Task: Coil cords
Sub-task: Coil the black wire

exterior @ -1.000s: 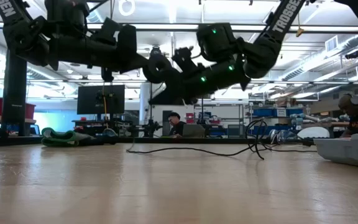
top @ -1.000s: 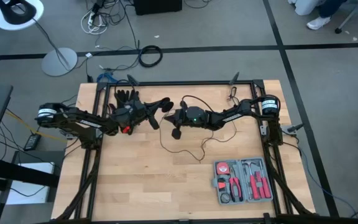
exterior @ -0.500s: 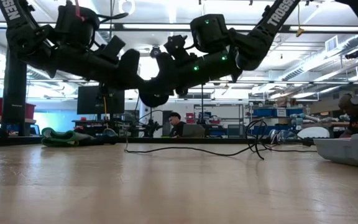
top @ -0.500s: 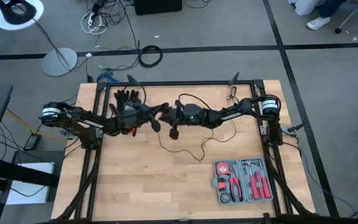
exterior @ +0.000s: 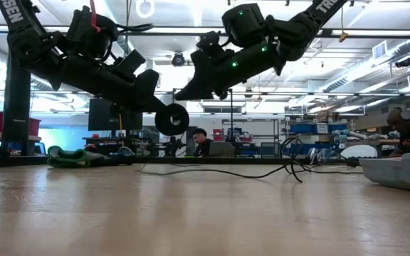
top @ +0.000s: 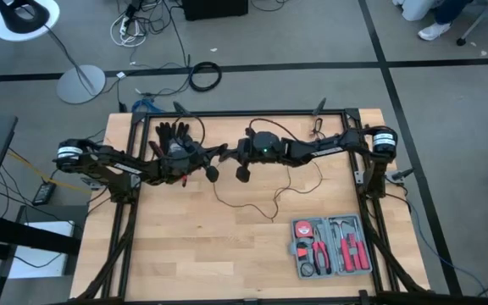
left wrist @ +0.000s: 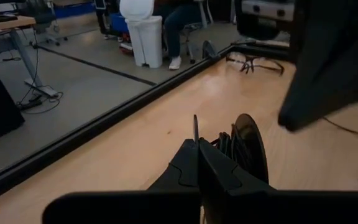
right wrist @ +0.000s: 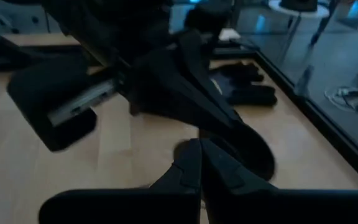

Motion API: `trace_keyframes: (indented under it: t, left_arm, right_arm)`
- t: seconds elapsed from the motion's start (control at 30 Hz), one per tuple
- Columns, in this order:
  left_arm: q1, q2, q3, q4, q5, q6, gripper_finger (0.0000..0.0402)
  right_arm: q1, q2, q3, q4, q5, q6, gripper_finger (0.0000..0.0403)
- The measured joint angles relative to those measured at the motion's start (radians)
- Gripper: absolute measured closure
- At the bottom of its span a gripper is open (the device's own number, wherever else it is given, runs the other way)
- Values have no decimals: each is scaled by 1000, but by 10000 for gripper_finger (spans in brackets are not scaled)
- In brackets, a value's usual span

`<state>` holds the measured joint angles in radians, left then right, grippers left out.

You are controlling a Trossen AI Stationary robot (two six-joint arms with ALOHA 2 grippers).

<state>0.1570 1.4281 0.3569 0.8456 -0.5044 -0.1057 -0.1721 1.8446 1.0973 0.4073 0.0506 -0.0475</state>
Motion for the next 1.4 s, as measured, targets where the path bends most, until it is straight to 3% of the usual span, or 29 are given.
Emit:
trace_keyframes:
  t: [0.2,0.33,0.5,0.7,0.9,1.03,1.2,1.4]
  left_arm:
    - [0,0,0,-2,0,-2,402]
    - [0,-11,0,2,0,-3,402]
    - [0,-30,0,33,0,-2,402]
    - [0,-34,-1,124,55,0,402]
    - [0,-34,-1,243,71,28,402]
    - [0,-34,0,306,71,30,402]
    - [0,-34,0,313,71,27,402]
    - [0,-34,0,309,71,25,401]
  right_arm:
    - [-20,-53,0,-136,18,1,403]
    - [-20,-90,-2,-322,141,10,403]
    - [-24,-168,-125,-329,214,51,403]
    - [-31,-280,-417,-15,223,143,403]
    - [-12,-155,-585,532,194,203,389]
    - [0,7,-530,733,191,118,365]
    - [8,160,-384,763,191,-35,333]
    - [8,243,-233,747,192,-195,311]
